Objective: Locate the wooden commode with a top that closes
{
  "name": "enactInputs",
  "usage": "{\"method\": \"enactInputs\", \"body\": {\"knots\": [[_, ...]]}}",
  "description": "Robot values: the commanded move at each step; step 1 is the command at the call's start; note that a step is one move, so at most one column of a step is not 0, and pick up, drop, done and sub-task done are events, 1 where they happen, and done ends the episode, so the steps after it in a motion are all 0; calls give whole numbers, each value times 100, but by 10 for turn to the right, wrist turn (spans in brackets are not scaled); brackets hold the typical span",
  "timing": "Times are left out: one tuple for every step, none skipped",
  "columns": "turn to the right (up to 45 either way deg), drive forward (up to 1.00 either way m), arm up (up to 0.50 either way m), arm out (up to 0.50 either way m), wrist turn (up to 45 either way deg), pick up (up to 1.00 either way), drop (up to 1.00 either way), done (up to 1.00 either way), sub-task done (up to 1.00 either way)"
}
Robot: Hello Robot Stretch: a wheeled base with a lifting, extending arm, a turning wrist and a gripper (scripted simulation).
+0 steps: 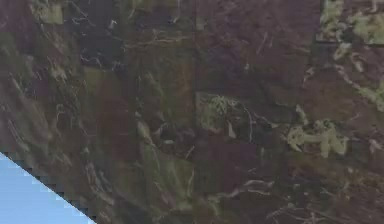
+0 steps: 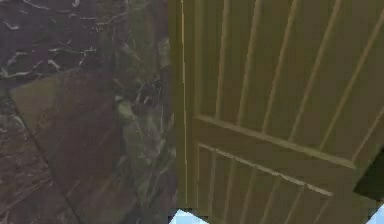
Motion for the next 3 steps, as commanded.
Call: {"method": "enactInputs", "body": {"knots": [[-450, 0, 0, 0, 0, 0, 0, 0, 0], [-420, 0, 0, 0, 0, 0, 0, 0, 0], [0, 100, 0, 0, 0, 0, 0, 0, 0]]}}
